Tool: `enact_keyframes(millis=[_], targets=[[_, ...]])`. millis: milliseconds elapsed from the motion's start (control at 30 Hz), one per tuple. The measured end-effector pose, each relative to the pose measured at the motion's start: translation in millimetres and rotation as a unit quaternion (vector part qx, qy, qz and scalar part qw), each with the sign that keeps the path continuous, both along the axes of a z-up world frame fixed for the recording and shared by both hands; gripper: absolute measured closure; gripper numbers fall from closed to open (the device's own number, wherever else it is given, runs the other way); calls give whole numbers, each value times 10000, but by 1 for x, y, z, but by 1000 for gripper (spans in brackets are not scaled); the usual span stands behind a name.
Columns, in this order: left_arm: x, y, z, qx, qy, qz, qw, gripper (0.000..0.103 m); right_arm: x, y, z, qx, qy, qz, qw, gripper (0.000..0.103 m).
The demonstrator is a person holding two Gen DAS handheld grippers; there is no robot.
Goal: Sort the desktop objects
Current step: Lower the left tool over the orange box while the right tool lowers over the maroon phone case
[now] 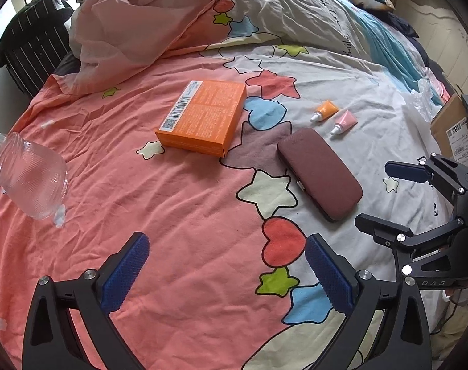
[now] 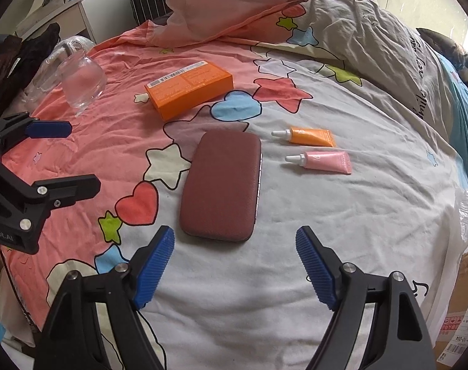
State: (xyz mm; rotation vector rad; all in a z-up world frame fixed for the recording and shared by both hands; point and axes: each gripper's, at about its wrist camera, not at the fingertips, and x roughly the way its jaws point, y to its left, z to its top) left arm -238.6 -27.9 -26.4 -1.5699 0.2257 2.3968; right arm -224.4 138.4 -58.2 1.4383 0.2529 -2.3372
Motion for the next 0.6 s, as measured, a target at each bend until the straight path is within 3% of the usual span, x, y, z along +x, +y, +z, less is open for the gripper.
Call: enact_keyframes(millis=[600], targets=[[-40,5,-10,-404,111,-403,9983,0,-30,-14,-13,11,-72,-117,9999,25]])
